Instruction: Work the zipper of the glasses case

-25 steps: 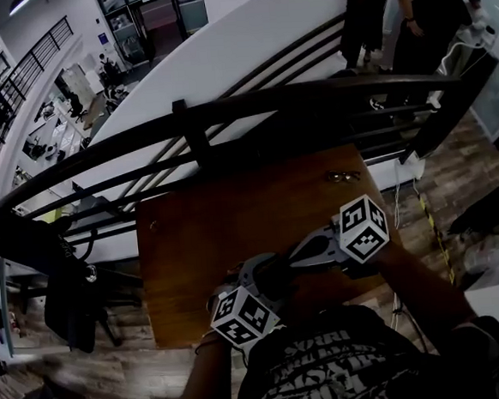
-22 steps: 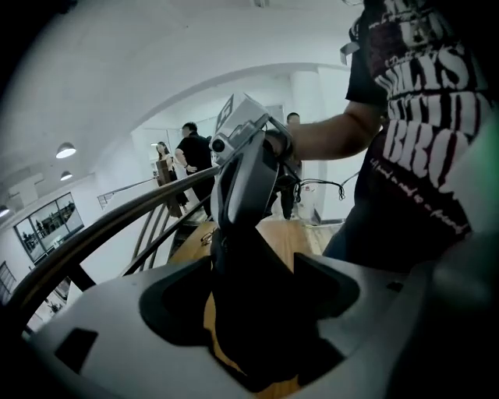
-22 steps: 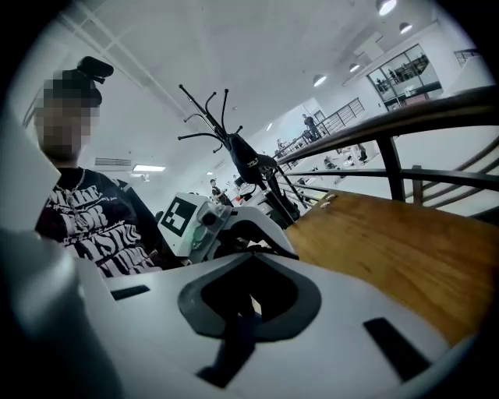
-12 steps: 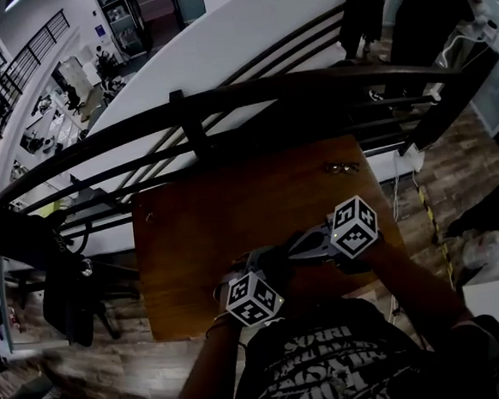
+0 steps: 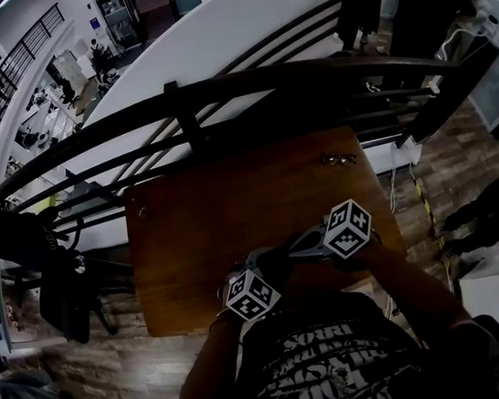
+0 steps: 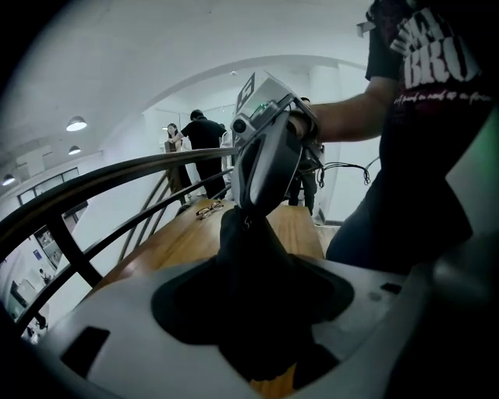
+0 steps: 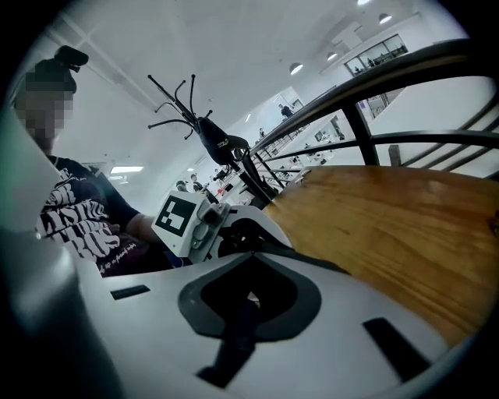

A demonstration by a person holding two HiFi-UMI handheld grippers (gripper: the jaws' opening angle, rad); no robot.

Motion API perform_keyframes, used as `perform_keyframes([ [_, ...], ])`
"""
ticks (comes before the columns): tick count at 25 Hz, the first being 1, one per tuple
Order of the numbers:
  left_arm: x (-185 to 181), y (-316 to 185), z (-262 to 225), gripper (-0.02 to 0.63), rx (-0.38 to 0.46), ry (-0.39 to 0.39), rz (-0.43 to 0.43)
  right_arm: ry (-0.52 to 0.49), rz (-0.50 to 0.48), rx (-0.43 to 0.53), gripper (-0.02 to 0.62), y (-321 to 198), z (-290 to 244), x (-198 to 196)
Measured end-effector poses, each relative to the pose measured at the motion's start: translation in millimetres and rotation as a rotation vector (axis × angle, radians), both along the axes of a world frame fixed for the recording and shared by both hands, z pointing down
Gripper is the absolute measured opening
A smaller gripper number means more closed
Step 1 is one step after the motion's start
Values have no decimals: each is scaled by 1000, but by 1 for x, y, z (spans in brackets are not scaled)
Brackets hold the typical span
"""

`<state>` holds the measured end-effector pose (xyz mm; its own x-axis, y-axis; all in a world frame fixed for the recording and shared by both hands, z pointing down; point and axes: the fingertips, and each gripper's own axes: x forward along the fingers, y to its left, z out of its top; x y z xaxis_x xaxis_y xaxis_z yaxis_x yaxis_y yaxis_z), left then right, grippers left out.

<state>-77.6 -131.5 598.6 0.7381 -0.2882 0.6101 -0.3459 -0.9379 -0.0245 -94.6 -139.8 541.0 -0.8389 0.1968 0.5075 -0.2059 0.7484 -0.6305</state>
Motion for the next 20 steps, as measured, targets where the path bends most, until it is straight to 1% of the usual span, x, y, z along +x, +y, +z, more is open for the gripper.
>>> perform_keyframes([
  [8,0,3,-5,264,-16,24,-1,5,3,3,-2,-1,-3,7],
  [20,-13,9,-13,264,-45,80,-48,7,15,0,-2,-12,-5,20],
])
